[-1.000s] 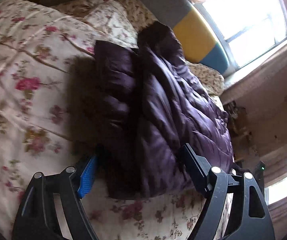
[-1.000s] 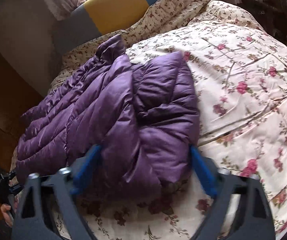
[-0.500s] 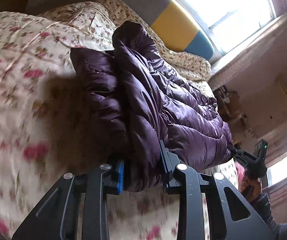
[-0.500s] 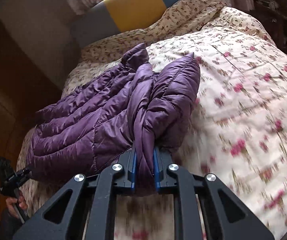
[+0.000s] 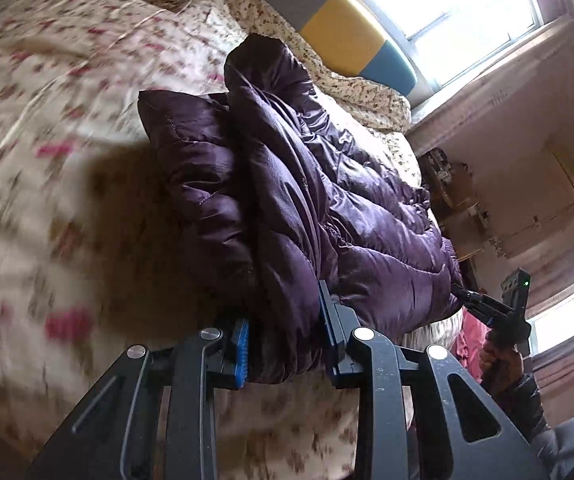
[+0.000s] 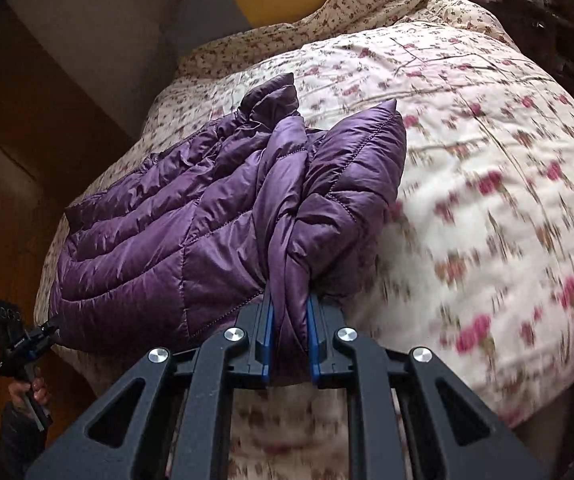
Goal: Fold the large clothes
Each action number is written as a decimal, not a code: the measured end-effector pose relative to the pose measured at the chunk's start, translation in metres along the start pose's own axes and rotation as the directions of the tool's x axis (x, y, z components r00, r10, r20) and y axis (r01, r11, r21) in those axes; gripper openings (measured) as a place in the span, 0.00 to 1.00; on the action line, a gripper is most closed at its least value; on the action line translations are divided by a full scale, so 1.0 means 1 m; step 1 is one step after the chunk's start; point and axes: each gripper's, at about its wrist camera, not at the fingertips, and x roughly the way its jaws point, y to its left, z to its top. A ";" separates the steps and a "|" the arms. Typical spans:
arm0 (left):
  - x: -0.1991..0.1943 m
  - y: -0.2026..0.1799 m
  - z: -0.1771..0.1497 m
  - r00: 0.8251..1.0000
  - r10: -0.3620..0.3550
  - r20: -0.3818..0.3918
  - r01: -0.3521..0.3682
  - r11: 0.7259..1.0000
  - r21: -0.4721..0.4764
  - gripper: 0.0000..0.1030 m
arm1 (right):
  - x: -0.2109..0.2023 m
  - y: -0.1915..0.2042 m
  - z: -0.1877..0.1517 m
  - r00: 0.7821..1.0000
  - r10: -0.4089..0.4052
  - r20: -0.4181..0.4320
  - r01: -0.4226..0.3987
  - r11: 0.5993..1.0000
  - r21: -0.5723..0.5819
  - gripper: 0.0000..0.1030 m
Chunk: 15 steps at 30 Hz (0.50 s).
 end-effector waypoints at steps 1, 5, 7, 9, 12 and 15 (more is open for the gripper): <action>-0.003 -0.002 -0.005 1.000 0.012 0.000 -0.012 1.000 0.002 0.30 | -0.002 0.000 -0.003 1.000 -0.006 -0.003 0.006 1.000 -0.004 0.14; -0.024 -0.007 -0.010 0.995 0.083 0.052 -0.083 0.997 -0.003 0.73 | -0.021 -0.005 -0.010 0.999 -0.030 0.028 0.030 1.000 -0.003 0.50; -0.036 -0.013 -0.002 0.988 0.118 0.097 -0.120 0.993 0.016 0.73 | -0.036 -0.007 -0.009 0.994 -0.070 0.078 0.071 0.997 -0.008 0.55; -0.041 -0.023 0.009 0.983 0.131 0.129 -0.139 0.989 0.054 0.73 | -0.046 -0.004 -0.003 0.990 -0.077 0.119 0.079 0.997 -0.011 0.56; -0.030 -0.041 0.028 0.984 0.109 0.139 -0.124 0.987 0.101 0.73 | -0.042 0.018 0.009 0.987 -0.048 0.155 0.057 0.997 -0.050 0.56; -0.007 -0.057 0.046 0.989 0.077 0.125 -0.093 0.987 0.128 0.73 | -0.019 0.052 0.025 0.990 -0.016 0.142 0.028 0.996 -0.083 0.56</action>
